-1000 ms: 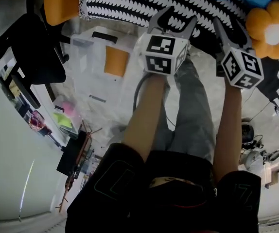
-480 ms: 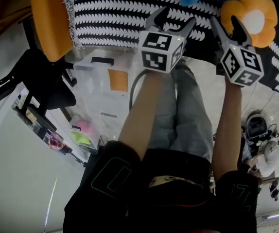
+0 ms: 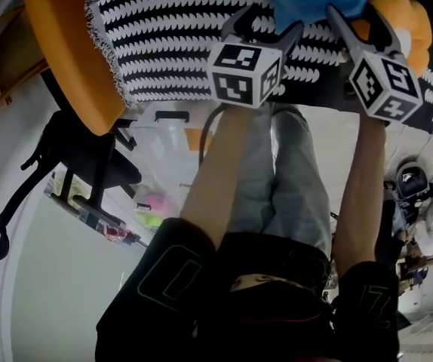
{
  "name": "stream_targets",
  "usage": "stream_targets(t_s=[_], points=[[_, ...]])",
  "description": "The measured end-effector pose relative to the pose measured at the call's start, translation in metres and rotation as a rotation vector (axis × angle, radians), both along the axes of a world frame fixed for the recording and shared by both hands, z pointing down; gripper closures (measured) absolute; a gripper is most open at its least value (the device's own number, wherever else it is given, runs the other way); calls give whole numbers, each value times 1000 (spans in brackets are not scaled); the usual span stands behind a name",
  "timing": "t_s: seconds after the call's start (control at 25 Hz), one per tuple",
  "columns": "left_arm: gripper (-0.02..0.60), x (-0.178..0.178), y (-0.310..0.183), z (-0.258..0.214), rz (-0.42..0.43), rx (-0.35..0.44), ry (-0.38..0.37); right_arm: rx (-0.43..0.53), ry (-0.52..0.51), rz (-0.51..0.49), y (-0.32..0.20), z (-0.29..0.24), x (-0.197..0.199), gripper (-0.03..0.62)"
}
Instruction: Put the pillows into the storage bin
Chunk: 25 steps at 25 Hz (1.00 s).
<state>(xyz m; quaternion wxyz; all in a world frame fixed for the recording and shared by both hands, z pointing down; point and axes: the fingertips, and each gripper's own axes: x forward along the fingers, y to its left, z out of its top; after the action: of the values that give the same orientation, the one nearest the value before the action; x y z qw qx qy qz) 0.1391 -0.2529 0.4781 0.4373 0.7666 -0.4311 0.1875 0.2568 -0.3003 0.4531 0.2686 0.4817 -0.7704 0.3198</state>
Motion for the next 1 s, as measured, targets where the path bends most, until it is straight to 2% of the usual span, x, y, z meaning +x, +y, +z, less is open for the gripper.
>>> stream_targets(t_s=[0.12, 0.24, 0.4, 0.56, 0.76, 1.0], points=[[221, 4, -16, 8, 23, -15, 56, -41, 43, -6, -15, 16, 3, 200], [221, 14, -26, 20, 70, -43, 89, -94, 17, -17, -22, 31, 9, 139], [221, 20, -44, 37, 112, -66, 62, -132, -37, -70, -38, 49, 7, 114], [224, 22, -49, 47, 107, -98, 21, -152, -13, -136, -43, 53, 3, 115], [265, 22, -46, 45, 76, -59, -6, -120, 22, -169, -36, 45, -3, 200], [322, 10, -32, 33, 90, -25, -44, -96, 49, -193, -18, 30, -19, 288]])
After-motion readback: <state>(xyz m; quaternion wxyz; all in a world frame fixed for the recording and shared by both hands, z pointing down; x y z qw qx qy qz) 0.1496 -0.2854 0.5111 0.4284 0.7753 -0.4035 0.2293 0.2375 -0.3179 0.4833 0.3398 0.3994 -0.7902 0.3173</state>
